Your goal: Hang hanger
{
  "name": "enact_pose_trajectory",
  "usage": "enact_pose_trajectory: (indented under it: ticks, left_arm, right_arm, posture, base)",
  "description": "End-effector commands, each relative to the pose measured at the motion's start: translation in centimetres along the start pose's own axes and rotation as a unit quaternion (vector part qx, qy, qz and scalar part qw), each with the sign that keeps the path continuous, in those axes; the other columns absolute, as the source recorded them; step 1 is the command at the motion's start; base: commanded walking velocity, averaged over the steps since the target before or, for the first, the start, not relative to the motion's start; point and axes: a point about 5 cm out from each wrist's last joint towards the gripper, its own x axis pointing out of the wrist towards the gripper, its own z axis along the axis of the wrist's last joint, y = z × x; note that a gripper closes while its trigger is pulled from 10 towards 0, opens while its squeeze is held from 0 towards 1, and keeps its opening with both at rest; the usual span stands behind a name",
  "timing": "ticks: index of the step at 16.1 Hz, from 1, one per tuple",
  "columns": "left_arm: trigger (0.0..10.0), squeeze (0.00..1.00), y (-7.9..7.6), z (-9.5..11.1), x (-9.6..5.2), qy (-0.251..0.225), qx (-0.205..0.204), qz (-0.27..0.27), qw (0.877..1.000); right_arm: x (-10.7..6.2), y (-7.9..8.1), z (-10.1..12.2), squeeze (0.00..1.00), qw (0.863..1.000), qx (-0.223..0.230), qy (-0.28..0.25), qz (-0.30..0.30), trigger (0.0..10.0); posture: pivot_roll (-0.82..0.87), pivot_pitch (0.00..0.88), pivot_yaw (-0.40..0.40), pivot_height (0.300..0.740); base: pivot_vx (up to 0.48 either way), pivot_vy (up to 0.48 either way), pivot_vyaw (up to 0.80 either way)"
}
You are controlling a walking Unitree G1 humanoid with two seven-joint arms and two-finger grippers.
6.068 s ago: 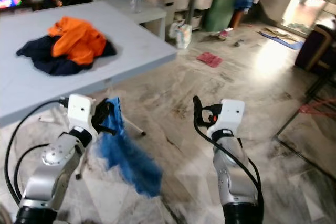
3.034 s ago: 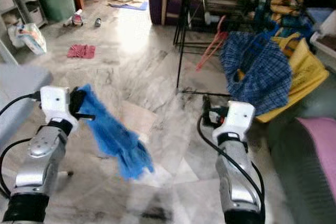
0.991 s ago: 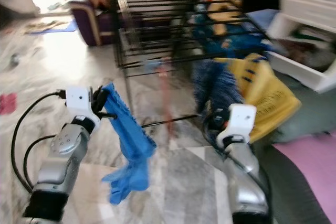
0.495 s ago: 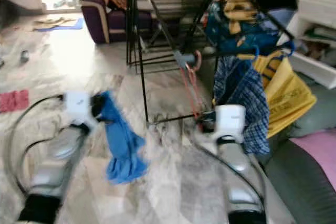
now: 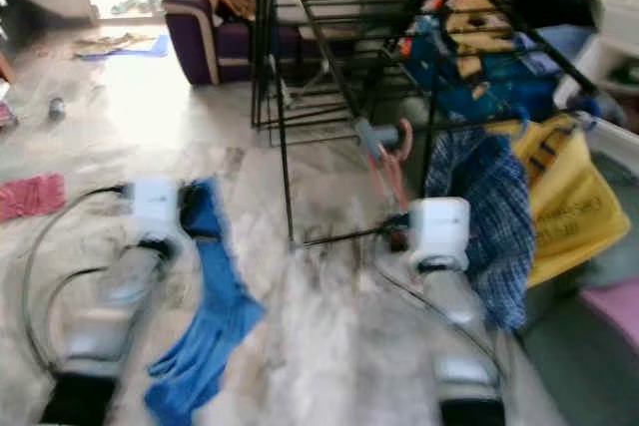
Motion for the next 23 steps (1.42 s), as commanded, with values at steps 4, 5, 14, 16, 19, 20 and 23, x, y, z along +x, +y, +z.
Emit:
enact_pose_trajectory:
  ticks: [4,5,14,16,19,20,23]
  left_arm:
    - [10.0,0.0,-1.7,1.2,0.4,-0.03,-0.02,-0.03,0.999]
    - [10.0,0.0,-1.9,1.3,0.5,-0.03,-0.021,-0.034,0.999]
    - [10.0,0.0,-2.5,0.3,-0.9,-0.004,-0.025,-0.036,0.999]
    - [10.0,0.0,-2.5,-0.2,-0.9,0.01,-0.023,-0.031,0.999]
    - [10.0,0.0,-2.2,-0.4,-0.7,0.02,-0.016,-0.028,0.999]
    - [10.0,0.0,-2.1,-0.4,-0.6,0.021,-0.013,-0.031,0.999]
    - [10.0,0.0,-2.2,-0.4,-0.5,0.026,-0.01,-0.031,0.999]
  right_arm:
    - [-0.1,-1.7,-0.4,0.0,0.999,-0.022,0.018,-0.035,10.0]
    - [-0.1,-2.1,-0.6,0.0,0.997,-0.036,0.027,-0.055,10.0]
    - [0.3,-0.6,-0.8,0.0,0.998,-0.004,0.067,-0.006,10.0]
    - [0.1,0.0,-1.4,0.0,0.996,0.005,0.085,0.01,10.0]
    - [0.3,1.2,-2.1,0.0,0.992,0.026,0.112,0.059,10.0]
    - [0.5,1.6,-2.2,0.0,0.99,0.03,0.121,0.072,10.0]
    - [0.9,2.5,-2.4,0.0,0.985,0.048,0.137,0.097,5.1]
  posture:
    - [0.05,0.061,-0.072,0.74]
    - [0.05,0.076,-0.071,0.74]
    - [0.02,0.122,-0.091,0.74]
    - [0.03,0.118,-0.094,0.74]
    - [0.03,0.111,-0.086,0.74]
    - [0.03,0.109,-0.084,0.74]
    - [0.04,0.105,-0.085,0.74]
  base:
    - [0.24,0.0,0.0]
    - [0.0,0.0,0.0]
    - [0.0,0.0,0.0]
    - [0.0,0.0,0.0]
    - [0.0,0.0,0.0]
    - [0.0,0.0,0.0]
    - [0.0,0.0,0.0]
